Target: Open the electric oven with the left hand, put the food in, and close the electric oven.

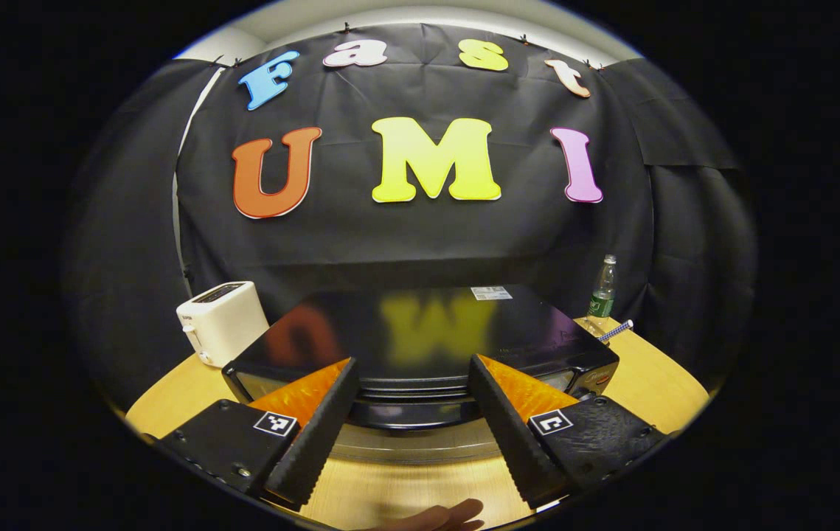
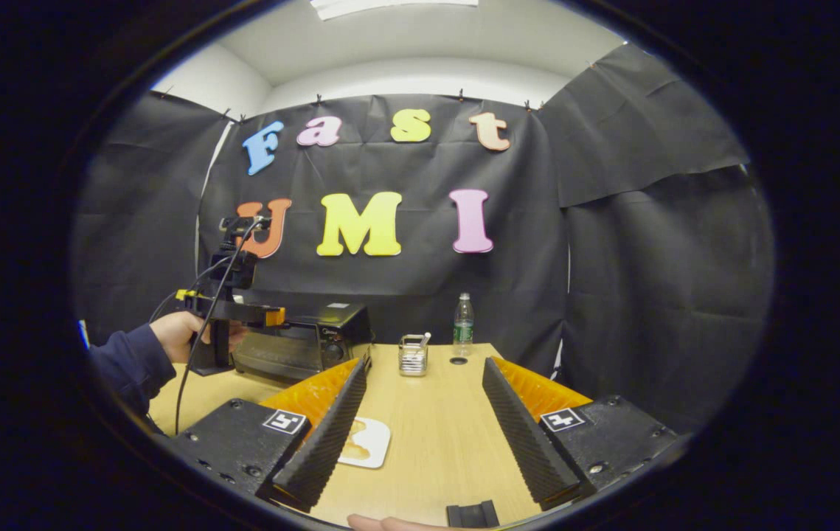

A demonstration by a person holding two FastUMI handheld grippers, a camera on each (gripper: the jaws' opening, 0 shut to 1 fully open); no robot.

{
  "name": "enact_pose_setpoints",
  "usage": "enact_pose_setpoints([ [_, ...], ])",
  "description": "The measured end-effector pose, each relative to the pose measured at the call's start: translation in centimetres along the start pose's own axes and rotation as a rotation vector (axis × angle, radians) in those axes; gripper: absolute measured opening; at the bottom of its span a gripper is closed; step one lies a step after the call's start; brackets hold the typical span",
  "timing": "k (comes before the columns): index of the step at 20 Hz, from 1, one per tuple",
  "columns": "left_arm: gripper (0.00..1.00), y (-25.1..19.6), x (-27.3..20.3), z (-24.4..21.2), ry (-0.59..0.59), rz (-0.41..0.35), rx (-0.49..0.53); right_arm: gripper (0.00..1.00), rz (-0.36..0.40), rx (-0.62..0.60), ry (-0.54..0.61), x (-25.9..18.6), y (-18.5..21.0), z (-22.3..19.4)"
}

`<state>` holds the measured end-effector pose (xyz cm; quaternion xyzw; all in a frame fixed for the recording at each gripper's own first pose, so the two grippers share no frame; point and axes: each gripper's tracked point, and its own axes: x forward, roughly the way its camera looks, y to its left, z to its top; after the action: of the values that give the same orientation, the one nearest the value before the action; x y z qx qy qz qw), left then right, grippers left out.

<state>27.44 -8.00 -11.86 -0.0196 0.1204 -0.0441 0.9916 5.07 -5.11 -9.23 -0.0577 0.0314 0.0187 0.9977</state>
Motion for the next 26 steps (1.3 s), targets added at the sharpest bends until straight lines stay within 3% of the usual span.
enact_pose_setpoints([
  [4, 0.97, -0.4, -1.8, -0.7, -0.037, 0.006, 0.025, 0.96, 0.028, 0.029, 0.021, -0.9, 1.3, -0.3],
  [10, 0.97, -0.6, -5.4, -2.5, -0.040, -0.008, 0.014, 0.99, 0.044, 0.036, 0.018, -2.2, 1.8, -0.2],
  [11, 0.97, -0.9, -5.8, -3.4, -0.023, -0.025, 0.019, 0.98, 0.042, 0.036, 0.016, -2.2, 1.7, -0.2],
  [13, 0.96, -2.0, -6.0, -7.8, 0.127, -0.082, 0.013, 0.97, 0.037, 0.047, 0.010, -2.2, 1.7, 0.0],
  [14, 0.86, -1.9, -6.4, -10.4, 0.208, -0.070, 0.007, 0.97, 0.034, 0.050, 0.013, -2.2, 1.7, -0.1],
  [15, 0.95, -1.7, -6.6, -12.3, 0.220, -0.058, 0.016, 0.96, 0.030, 0.051, 0.016, -2.2, 1.6, -0.3],
  [16, 0.97, -1.6, -6.8, -12.7, 0.216, -0.060, 0.027, 0.97, 0.028, 0.048, 0.017, -2.4, 1.6, -0.3],
  [21, 0.98, -2.1, -7.2, -15.3, 0.189, -0.056, 0.017, 0.98, 0.042, 0.040, -0.006, -2.7, 2.2, 0.2],
  [26, 0.99, -2.3, -7.7, -18.4, 0.288, -0.073, 0.019, 0.97, 0.035, 0.032, 0.016, -2.1, 2.3, -0.5],
])
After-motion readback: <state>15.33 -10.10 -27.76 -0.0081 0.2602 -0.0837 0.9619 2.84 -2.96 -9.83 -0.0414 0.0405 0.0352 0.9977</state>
